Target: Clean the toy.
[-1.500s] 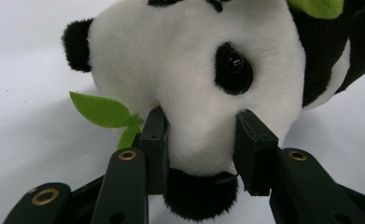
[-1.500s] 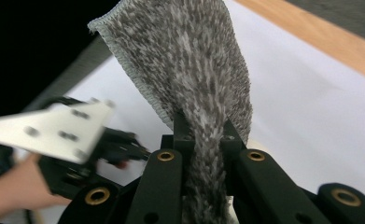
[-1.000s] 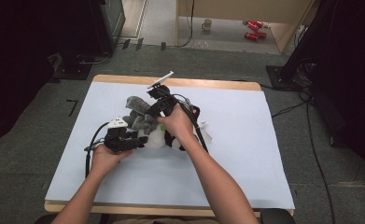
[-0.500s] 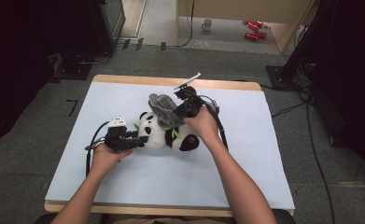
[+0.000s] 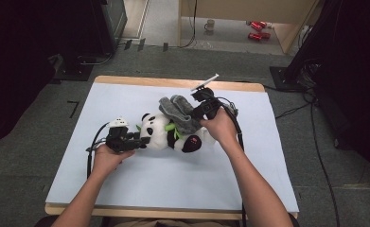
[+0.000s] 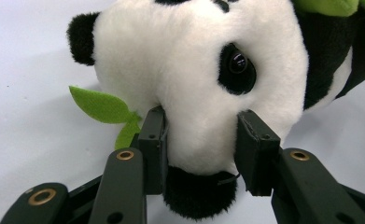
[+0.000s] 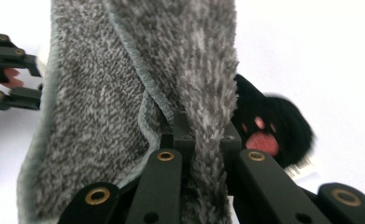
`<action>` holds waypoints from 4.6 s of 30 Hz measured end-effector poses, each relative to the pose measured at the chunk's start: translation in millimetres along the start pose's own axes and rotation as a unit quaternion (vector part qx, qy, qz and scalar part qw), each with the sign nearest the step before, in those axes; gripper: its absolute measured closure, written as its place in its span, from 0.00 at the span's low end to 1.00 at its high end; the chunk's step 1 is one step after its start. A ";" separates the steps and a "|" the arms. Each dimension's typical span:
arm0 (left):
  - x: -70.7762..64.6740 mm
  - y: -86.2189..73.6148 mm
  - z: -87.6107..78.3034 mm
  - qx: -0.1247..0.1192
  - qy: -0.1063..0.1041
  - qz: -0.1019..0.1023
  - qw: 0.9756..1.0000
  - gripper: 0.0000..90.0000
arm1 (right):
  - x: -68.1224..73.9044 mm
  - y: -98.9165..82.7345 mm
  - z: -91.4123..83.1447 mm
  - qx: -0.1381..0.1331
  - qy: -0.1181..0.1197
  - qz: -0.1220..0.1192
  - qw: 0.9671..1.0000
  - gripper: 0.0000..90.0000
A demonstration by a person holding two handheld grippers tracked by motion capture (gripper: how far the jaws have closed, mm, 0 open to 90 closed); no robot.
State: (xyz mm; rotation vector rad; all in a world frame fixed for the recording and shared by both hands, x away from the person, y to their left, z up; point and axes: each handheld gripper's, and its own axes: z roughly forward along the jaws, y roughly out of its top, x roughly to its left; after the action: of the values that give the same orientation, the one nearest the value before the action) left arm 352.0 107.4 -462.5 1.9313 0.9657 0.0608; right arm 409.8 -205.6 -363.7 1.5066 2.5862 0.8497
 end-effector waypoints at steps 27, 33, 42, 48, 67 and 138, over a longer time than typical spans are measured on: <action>-0.8 16.2 -16.0 0.009 -0.059 -0.146 0.988 0.79 | 76.8 25.2 -41.3 -0.080 0.073 -0.072 0.991 0.94; -0.7 15.3 -16.1 0.000 -0.049 -0.133 0.990 0.79 | 74.3 15.4 -4.7 -0.049 0.080 -0.056 0.994 0.94; -5.0 13.1 -19.1 -0.020 -0.010 -0.066 0.998 0.59 | 67.7 12.9 18.6 -0.043 0.052 -0.055 0.996 0.94; -7.8 7.4 -28.3 -0.030 -0.017 0.012 0.999 0.40 | 60.3 18.0 20.7 -0.052 0.046 -0.051 0.996 0.94; -8.7 6.9 -2.0 -0.040 0.040 0.016 0.998 0.70 | 67.9 36.7 9.9 -0.080 0.065 -0.035 0.994 0.94; -2.6 19.4 -5.2 -0.024 0.017 -0.052 0.998 0.73 | 29.1 11.2 -28.9 -0.094 0.008 0.001 0.996 0.94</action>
State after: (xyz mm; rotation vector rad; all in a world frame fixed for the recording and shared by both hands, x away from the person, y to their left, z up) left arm 359.6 104.8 -443.9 1.8385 1.0762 0.0575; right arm 394.9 -190.4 -326.9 1.4561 2.4362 1.0753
